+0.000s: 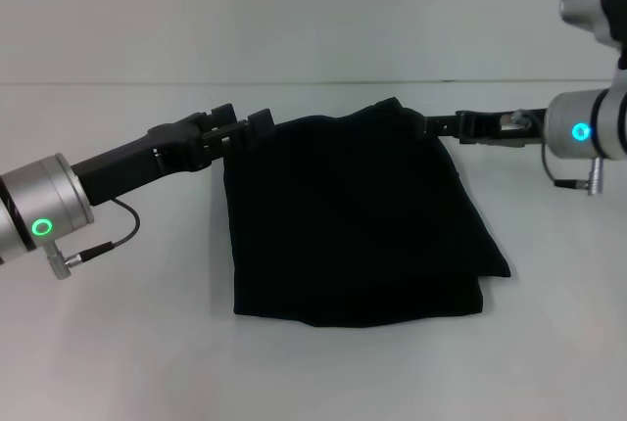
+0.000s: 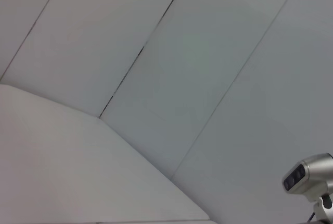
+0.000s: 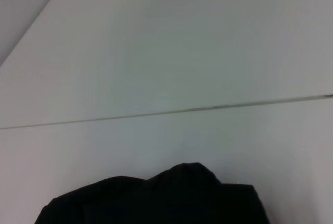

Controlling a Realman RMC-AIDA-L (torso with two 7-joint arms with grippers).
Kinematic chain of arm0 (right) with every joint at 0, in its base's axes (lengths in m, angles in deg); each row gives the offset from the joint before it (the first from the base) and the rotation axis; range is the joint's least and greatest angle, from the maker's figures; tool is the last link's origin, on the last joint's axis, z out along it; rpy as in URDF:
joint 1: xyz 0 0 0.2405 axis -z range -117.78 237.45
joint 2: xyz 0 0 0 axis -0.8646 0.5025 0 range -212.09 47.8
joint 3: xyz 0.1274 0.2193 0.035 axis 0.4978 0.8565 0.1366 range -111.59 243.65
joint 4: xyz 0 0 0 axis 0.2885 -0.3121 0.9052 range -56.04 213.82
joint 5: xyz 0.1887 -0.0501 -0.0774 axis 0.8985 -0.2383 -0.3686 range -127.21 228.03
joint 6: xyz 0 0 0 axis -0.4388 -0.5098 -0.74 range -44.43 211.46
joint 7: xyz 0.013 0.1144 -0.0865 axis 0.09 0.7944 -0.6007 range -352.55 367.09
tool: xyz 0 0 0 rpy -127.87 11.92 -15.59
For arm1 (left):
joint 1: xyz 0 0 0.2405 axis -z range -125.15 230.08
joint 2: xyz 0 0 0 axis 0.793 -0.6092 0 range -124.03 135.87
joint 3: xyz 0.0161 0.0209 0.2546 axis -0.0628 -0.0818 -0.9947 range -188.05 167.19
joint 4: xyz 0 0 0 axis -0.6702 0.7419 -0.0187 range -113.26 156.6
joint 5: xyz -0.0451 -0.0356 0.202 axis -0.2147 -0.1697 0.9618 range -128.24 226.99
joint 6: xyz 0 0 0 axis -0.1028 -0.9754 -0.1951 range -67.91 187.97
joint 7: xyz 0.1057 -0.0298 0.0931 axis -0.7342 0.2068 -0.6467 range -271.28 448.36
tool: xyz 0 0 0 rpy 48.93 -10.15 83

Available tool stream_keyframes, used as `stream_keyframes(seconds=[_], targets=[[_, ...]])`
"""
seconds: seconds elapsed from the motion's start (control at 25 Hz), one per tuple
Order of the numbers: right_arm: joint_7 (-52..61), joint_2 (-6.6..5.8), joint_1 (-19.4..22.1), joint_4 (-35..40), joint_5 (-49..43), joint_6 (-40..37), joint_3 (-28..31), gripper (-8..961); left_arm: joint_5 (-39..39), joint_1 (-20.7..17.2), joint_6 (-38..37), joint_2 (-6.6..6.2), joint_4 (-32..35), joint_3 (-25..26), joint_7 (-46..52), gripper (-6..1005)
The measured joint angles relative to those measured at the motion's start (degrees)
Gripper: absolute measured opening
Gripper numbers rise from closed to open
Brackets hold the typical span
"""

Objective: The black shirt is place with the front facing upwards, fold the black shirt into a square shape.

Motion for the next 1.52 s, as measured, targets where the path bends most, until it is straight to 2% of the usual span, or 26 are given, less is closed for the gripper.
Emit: stream_keyframes(seconds=[0.16,0.4,0.84,1.08,1.52], targets=[[-0.59,2.06,-0.15,-0.2,0.0,3.96,-0.1,854,0.47,0.54,0.17,-0.5,0.28,-0.16,-0.3,949],[-1.53,3.53,-0.43,-0.77,0.28,11.44,-0.38,836,1.02,1.32,2.83,-0.55,0.32,-1.64,-0.33,947],[-7.47,3.89,-2.53,-5.25,5.46,13.19,-0.44,748,1.29,1.81,4.93,-0.6,0.31,-1.73,-0.04,947],[-7.45,3.96,-2.67,-5.96,5.88,13.05,-0.45,538,1.34,1.82,5.33,-0.68,0.39,-1.73,0.02,947],[-8.4,4.15,-2.68,-5.73,6.03,12.43,-0.31,271,1.34,1.82,5.55,-0.69,0.36,-1.73,0.07,947]])
